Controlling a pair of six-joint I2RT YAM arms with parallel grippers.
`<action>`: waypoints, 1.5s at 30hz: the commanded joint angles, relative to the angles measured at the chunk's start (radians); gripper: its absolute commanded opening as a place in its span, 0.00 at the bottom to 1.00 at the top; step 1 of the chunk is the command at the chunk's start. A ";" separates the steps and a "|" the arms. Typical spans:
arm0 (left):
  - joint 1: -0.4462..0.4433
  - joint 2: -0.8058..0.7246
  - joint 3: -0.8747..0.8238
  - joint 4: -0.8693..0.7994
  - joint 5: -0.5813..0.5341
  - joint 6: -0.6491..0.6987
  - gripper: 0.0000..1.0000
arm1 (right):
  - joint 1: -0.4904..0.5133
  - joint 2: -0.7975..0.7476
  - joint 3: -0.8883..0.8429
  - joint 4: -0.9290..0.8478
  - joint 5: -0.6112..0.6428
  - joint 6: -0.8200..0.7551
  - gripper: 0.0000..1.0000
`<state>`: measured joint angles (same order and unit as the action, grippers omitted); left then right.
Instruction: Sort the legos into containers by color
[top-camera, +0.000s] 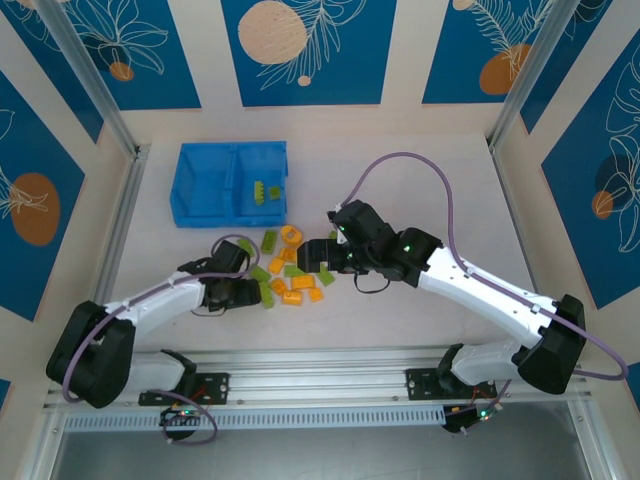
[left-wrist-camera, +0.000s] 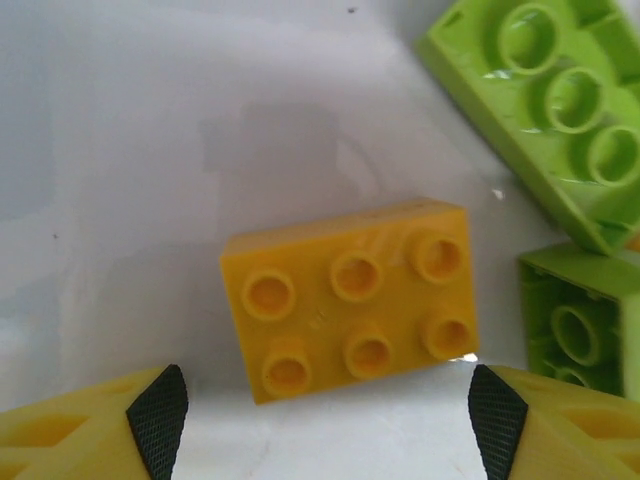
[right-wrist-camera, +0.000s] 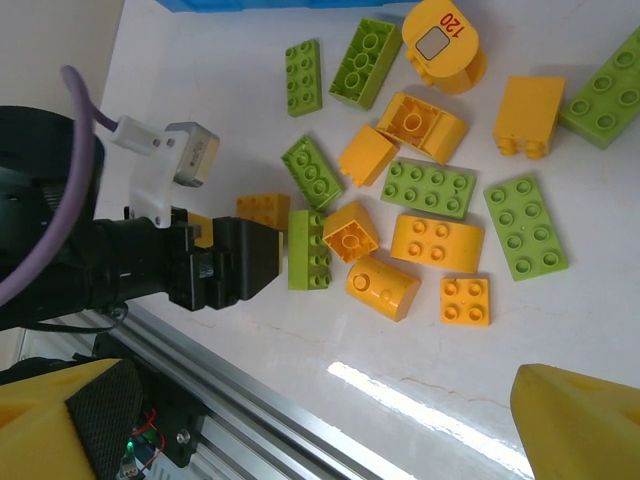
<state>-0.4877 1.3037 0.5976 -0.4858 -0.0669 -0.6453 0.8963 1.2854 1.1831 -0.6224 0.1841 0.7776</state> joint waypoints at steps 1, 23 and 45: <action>-0.006 0.045 0.031 0.029 -0.064 0.008 0.75 | 0.001 -0.023 0.008 -0.017 0.003 0.011 0.97; -0.001 0.181 0.082 0.150 -0.086 -0.029 0.82 | 0.015 0.025 0.018 -0.017 -0.081 -0.040 0.96; 0.000 0.196 0.179 0.115 -0.177 -0.017 0.73 | 0.014 0.028 0.021 -0.021 -0.070 -0.038 0.96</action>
<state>-0.4923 1.4704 0.7300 -0.5564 -0.1532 -0.6971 0.9043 1.3087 1.1828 -0.6235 0.1158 0.7506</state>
